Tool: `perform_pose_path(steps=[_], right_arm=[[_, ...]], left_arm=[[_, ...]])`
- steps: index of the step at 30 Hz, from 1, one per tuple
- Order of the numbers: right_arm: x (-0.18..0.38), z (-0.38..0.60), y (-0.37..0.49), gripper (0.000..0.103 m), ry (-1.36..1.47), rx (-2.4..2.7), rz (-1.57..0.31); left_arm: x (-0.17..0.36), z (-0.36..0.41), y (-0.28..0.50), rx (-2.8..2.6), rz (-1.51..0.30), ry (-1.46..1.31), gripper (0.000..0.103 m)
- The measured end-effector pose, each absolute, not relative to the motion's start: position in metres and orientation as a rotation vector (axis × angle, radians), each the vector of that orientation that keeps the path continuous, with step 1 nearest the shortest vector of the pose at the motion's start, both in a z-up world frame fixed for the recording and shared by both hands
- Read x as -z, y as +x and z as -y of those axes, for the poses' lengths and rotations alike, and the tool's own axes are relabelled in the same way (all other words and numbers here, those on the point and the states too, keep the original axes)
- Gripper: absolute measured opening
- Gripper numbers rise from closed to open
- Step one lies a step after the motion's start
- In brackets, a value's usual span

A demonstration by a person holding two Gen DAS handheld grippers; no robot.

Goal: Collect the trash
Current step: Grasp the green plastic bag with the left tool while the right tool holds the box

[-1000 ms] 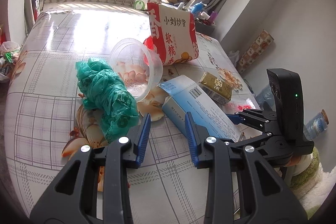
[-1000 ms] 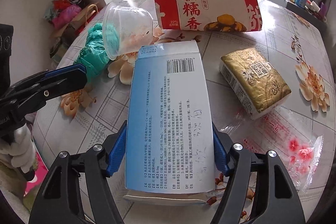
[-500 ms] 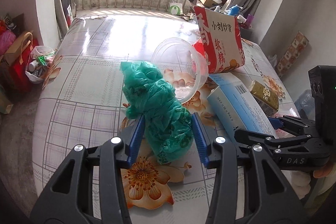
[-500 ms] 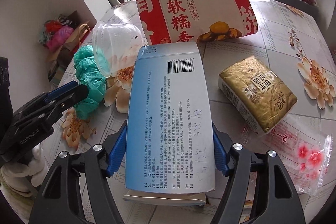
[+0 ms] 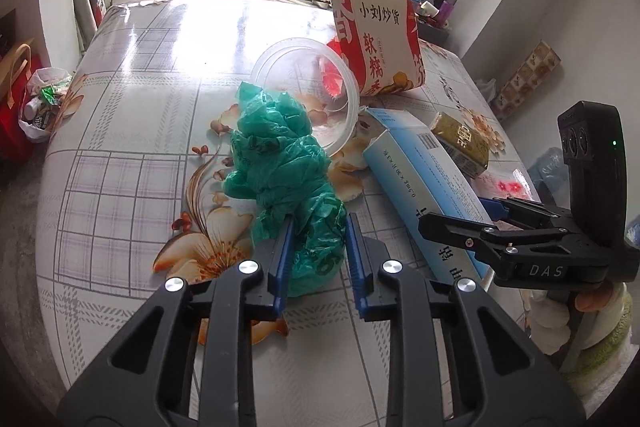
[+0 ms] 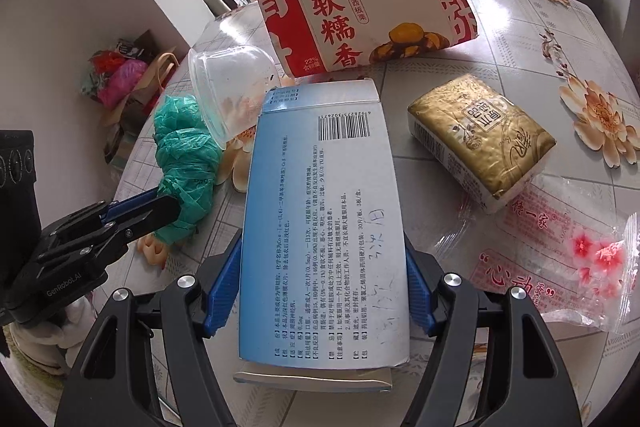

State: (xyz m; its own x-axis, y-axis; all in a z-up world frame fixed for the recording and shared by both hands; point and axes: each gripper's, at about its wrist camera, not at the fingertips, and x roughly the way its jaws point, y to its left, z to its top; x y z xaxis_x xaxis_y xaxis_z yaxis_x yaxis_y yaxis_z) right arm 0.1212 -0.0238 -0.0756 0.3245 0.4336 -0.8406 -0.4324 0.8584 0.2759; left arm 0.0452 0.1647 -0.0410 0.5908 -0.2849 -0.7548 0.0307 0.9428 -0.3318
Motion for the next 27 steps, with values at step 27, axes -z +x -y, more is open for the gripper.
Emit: perform_pose_path(steps=[27], right_arm=[[0.072, 0.102, 0.021, 0.069, -0.032, -0.435, -1.083]], left_arm=[[0.046, -0.092, 0.03, 0.418, -1.077, -0.254, 0.057]])
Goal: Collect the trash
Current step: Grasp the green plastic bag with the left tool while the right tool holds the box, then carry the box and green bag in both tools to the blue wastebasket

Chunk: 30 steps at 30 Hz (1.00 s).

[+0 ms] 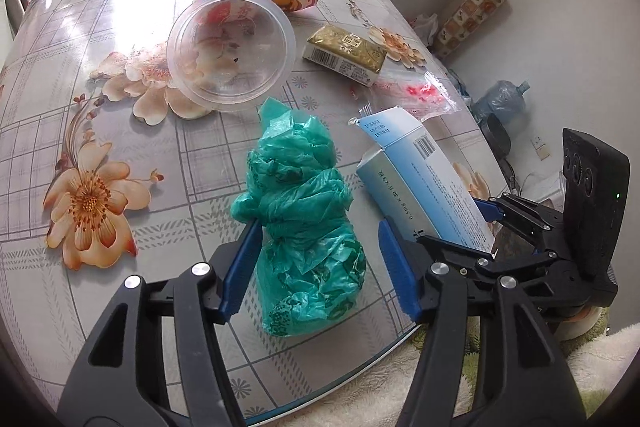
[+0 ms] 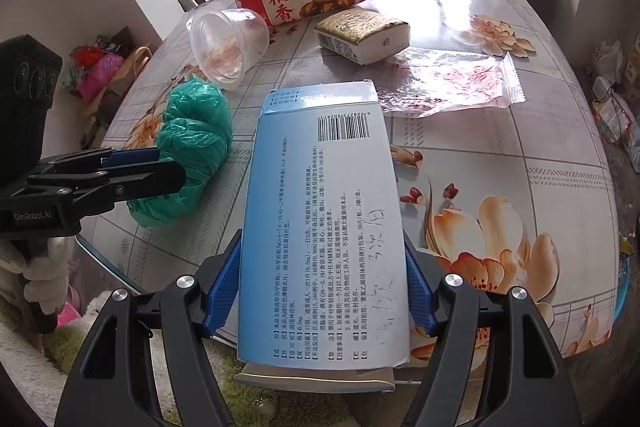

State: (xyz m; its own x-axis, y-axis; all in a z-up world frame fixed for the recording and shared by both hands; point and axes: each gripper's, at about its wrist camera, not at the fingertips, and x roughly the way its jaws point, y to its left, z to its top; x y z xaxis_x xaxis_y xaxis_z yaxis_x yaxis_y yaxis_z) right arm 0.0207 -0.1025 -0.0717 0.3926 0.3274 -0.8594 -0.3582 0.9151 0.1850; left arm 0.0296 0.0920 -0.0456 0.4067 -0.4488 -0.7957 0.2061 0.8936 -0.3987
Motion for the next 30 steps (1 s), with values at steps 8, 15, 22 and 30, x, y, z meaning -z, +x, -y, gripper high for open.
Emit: perform_pose_path(steps=[8, 15, 22, 30], right_arm=[[0.075, 0.103, 0.025, 0.07, -0.012, -0.439, -1.078], [0.076, 0.102, 0.022, 0.07, -0.019, -0.448, -1.049], [0.071, 0.113, 0.021, 0.067, 0.044, -0.466, -1.029], [0.059, 0.129, 0.016, 0.067, 0.136, -0.495, -0.994]], left_arm=[[0.056, -0.09, 0.035, 0.383, -1.091, -0.253, 0.054], [0.057, -0.088, 0.036, 0.383, -1.086, -0.238, 0.041], [0.044, -0.088, 0.031, 0.393, -1.053, -0.221, 0.039], [0.021, -0.088, 0.027, 0.415, -1.003, -0.22, 0.039]])
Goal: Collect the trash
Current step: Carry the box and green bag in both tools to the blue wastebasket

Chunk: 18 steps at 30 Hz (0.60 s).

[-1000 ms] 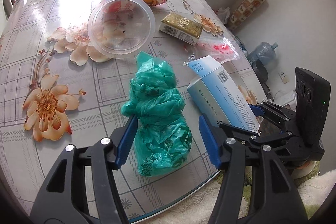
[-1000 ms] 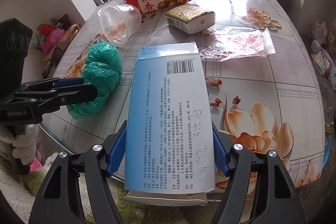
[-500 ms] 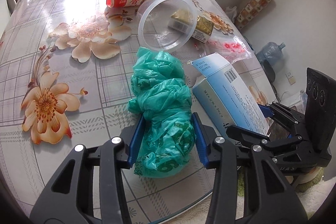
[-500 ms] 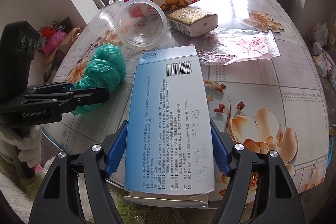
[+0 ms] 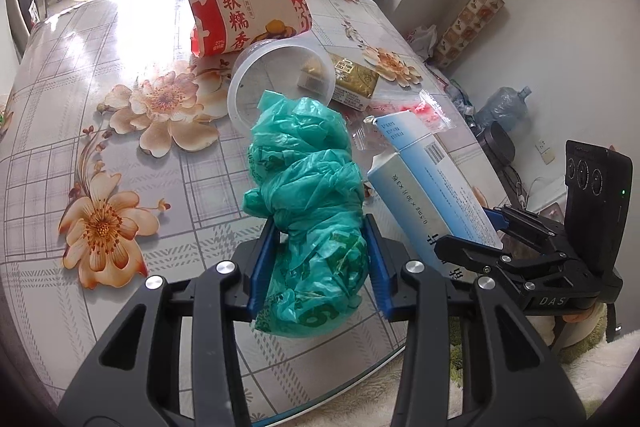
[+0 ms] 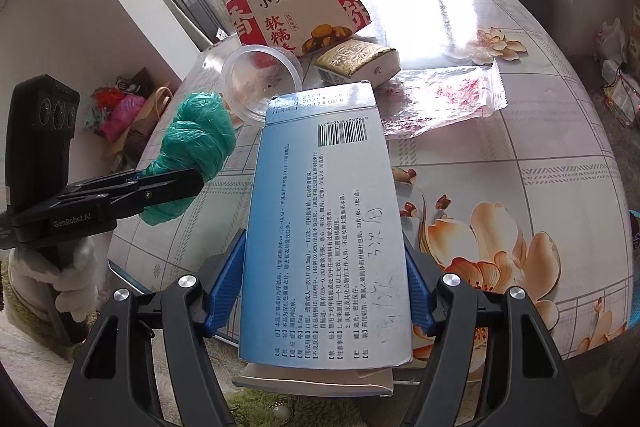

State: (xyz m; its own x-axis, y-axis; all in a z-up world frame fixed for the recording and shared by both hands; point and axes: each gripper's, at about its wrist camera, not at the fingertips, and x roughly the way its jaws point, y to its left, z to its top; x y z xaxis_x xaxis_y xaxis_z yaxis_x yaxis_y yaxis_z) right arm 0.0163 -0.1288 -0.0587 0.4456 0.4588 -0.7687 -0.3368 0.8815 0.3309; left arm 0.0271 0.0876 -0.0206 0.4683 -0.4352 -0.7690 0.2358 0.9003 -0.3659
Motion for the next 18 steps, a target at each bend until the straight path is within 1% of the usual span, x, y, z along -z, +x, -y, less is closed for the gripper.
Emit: perform_pose_path(steps=[18], right_arm=[[0.027, 0.154, 0.009, 0.067, 0.217, -0.462, -0.882]], left_arm=[[-0.004, -0.077, 0.029, 0.494, -0.954, -0.239, 0.039]])
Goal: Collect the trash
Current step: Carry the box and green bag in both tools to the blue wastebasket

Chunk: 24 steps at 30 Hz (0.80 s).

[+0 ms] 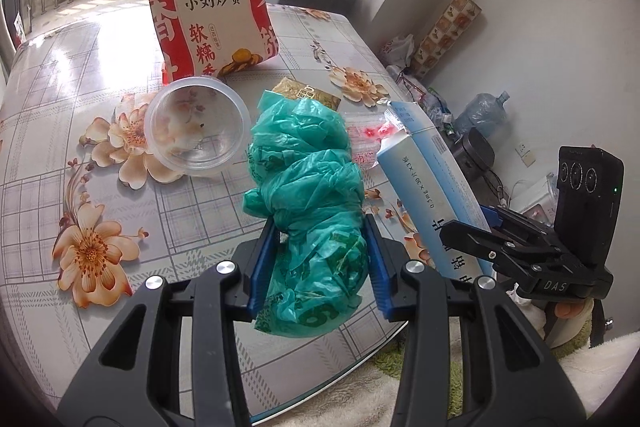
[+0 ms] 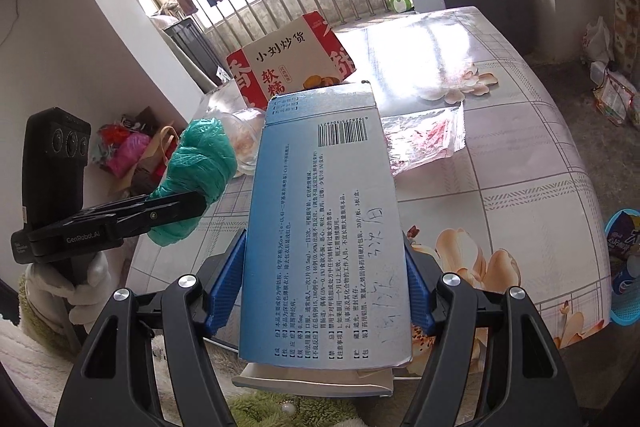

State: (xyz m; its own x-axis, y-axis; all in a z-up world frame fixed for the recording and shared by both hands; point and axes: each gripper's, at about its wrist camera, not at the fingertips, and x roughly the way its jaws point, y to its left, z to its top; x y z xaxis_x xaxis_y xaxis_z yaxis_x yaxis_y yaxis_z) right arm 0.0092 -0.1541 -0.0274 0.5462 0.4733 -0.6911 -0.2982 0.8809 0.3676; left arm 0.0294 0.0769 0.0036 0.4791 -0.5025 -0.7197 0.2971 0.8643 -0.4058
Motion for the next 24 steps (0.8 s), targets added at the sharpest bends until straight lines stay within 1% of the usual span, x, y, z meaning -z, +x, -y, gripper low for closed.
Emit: perform_pose_path(steps=[14, 24], right_arm=[[0.014, 0.194, 0.002, 0.067, 0.288, -0.4, -0.805], [0.004, 0.249, -0.003, 0.067, 0.392, -0.303, -0.723]], left_arm=[[-0.024, -0.045, 0.037, 0.563, -0.905, -0.186, 0.039], [-0.038, 0.013, 0.058, 0.667, -0.881, -0.108, 0.039]])
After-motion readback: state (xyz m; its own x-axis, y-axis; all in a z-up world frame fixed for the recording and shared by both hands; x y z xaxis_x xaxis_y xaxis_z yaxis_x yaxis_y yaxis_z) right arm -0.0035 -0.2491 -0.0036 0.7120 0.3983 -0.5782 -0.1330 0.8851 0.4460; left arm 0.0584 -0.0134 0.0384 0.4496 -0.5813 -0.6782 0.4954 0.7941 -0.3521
